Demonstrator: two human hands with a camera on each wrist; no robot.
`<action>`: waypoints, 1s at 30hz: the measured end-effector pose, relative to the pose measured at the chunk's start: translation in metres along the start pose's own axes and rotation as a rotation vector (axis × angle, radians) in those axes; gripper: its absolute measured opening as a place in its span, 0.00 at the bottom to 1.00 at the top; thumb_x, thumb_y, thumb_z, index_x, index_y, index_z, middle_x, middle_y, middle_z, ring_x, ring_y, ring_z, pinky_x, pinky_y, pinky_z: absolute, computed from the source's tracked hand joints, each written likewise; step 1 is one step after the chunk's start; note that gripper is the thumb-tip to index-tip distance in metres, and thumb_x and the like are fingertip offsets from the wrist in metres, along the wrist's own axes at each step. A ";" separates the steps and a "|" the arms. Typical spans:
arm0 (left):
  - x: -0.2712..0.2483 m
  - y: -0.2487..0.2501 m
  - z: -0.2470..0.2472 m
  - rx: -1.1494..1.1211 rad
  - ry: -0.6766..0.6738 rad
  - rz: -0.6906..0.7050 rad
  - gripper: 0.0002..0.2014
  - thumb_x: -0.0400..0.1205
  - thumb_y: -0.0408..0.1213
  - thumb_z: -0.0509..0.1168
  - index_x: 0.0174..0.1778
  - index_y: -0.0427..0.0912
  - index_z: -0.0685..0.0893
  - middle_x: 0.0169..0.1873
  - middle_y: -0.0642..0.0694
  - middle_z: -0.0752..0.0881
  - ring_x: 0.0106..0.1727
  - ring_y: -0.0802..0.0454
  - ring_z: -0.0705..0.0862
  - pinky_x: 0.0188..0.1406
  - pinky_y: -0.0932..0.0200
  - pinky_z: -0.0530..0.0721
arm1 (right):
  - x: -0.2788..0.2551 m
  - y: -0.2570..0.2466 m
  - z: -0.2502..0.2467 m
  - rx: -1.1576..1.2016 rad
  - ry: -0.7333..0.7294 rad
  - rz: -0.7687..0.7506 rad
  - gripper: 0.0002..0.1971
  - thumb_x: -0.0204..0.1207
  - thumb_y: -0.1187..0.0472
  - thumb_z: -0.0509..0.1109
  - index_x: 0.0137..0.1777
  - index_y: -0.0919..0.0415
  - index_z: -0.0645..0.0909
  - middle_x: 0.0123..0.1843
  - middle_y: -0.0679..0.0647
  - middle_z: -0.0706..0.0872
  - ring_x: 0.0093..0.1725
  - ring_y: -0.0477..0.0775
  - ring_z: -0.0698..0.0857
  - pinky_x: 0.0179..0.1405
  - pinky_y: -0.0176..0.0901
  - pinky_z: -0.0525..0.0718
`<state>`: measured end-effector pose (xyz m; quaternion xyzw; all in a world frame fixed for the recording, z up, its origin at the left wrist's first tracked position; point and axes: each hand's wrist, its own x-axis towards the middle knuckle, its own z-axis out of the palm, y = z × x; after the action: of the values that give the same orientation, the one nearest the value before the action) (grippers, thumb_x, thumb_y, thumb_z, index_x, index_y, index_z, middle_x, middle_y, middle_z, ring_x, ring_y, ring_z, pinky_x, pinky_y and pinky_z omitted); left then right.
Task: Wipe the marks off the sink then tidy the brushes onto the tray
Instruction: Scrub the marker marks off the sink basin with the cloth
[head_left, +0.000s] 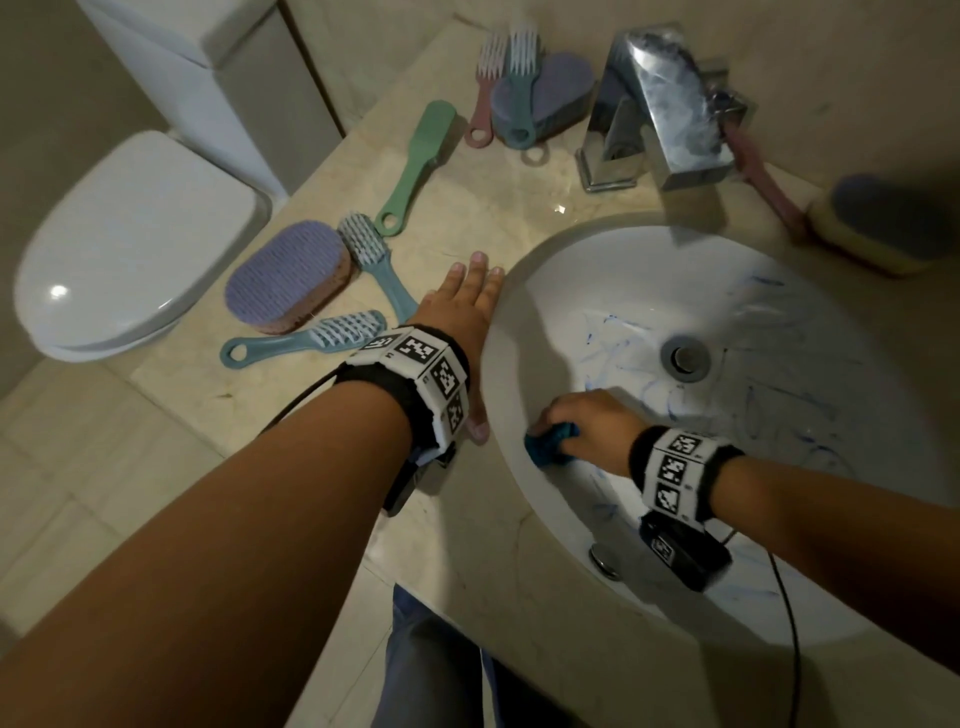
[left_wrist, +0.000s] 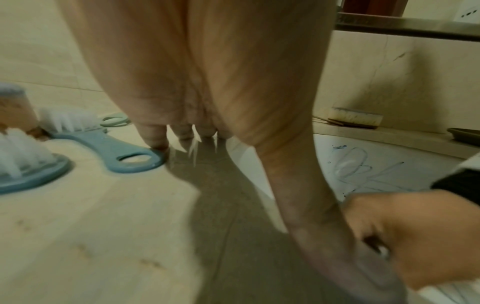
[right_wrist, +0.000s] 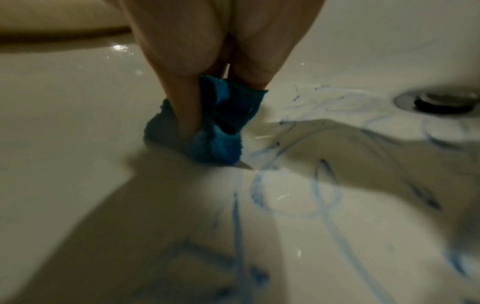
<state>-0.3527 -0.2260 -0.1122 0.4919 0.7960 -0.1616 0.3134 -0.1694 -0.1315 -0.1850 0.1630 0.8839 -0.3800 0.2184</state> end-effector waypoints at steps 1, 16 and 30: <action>-0.001 0.000 -0.001 -0.002 0.001 -0.001 0.84 0.43 0.56 0.85 0.78 0.39 0.25 0.79 0.39 0.26 0.81 0.39 0.29 0.83 0.41 0.47 | -0.010 0.001 0.001 -0.011 -0.039 -0.018 0.16 0.71 0.71 0.70 0.58 0.61 0.85 0.58 0.57 0.86 0.58 0.55 0.83 0.60 0.39 0.77; -0.001 -0.001 0.001 0.022 0.021 0.015 0.86 0.41 0.60 0.83 0.78 0.38 0.25 0.80 0.39 0.27 0.81 0.40 0.29 0.83 0.42 0.47 | -0.003 0.003 0.003 -0.077 -0.083 0.033 0.16 0.72 0.65 0.71 0.60 0.57 0.84 0.57 0.55 0.86 0.56 0.55 0.83 0.55 0.37 0.77; -0.012 0.002 -0.005 -0.063 0.013 0.001 0.81 0.48 0.51 0.86 0.78 0.42 0.25 0.79 0.43 0.26 0.82 0.43 0.31 0.84 0.46 0.47 | 0.089 0.046 -0.060 0.133 0.726 0.504 0.10 0.74 0.68 0.66 0.55 0.66 0.80 0.53 0.63 0.82 0.53 0.59 0.81 0.51 0.47 0.78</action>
<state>-0.3492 -0.2306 -0.1004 0.4833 0.8025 -0.1329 0.3236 -0.2401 -0.0456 -0.2212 0.5096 0.8097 -0.2892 -0.0311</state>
